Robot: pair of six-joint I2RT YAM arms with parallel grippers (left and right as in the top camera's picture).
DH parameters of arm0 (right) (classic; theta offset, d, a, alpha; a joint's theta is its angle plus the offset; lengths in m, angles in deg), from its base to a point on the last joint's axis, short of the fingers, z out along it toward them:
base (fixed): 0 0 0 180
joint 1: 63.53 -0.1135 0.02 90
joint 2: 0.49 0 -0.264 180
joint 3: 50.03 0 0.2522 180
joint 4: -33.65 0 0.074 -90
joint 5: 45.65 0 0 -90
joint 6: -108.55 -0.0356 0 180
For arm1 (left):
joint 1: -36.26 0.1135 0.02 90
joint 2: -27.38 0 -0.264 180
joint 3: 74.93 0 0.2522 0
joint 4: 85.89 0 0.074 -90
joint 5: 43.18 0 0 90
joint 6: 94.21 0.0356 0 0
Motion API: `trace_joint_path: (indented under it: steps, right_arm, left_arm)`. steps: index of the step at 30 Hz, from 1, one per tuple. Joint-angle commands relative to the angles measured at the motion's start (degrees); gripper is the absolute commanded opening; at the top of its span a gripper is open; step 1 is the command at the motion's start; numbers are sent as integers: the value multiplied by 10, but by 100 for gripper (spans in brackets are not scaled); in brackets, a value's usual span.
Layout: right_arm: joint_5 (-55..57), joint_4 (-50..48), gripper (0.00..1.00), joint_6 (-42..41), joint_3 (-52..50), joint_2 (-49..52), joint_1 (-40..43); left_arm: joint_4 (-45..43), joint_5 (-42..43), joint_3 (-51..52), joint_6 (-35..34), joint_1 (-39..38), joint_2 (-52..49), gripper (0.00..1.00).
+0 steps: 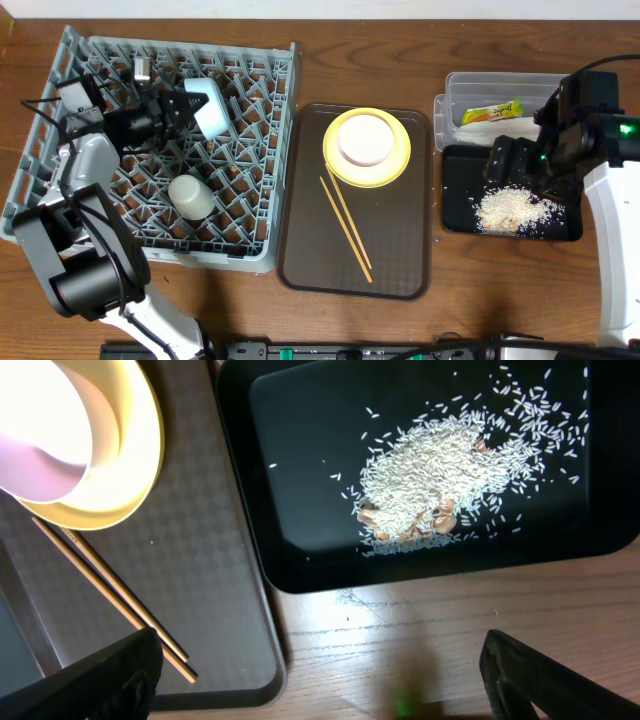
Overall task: Sort waste into correct bins and load items into the dishwasher
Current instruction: 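Set the light-blue bowl into the rack and open the left gripper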
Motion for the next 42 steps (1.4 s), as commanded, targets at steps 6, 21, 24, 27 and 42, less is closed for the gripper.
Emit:
trace_joint_path:
  steps: [6, 21, 24, 27, 42]
  right_arm:
    - [-3, 1, 99, 3, 5, -2, 3]
    - [-3, 1, 98, 3, 5, -2, 3]
    - [-3, 2, 98, 3, 5, -2, 3]
    - [-3, 3, 98, 3, 5, -2, 3]
    - [-3, 0, 98, 3, 5, -2, 3]
  left_arm:
    - [3, -23, -5, -3, 47, -16, 35]
    - [156, -161, -5, 105, 85, -16, 68]
    - [165, -189, -5, 105, 91, -10, 75]
    - [165, -205, -5, 105, 98, 5, 80]
    - [213, -405, -5, 105, 63, 180, 88]
